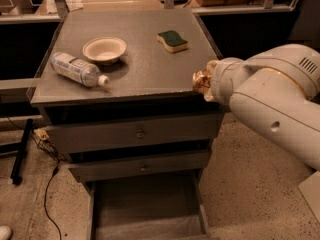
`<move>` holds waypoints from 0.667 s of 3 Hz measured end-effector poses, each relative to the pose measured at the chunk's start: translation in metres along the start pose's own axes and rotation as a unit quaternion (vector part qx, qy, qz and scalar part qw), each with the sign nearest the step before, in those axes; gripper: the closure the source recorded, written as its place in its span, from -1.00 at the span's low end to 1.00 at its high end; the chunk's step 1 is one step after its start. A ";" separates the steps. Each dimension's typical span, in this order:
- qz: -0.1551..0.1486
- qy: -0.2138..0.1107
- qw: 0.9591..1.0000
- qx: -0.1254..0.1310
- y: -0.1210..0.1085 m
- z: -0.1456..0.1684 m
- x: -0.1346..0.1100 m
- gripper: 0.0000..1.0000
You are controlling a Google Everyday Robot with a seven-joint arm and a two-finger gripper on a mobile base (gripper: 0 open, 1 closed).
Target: Pick orange can from bottom drawer and place on counter
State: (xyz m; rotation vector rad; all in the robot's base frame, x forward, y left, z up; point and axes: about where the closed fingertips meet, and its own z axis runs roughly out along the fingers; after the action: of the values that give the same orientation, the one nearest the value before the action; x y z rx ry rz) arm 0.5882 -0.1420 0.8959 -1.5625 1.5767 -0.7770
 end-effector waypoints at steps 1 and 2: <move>0.004 -0.006 1.000 0.014 -0.013 0.003 -0.005 1.00; 0.009 -0.014 0.999 0.036 -0.035 0.008 -0.013 1.00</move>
Offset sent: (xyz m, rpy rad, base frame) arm 0.0484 0.0236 0.0449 0.0592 -0.1274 0.0076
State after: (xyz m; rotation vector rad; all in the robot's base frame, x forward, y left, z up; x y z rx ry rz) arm 0.6128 -0.1302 0.9234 -1.4986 1.5244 -0.7912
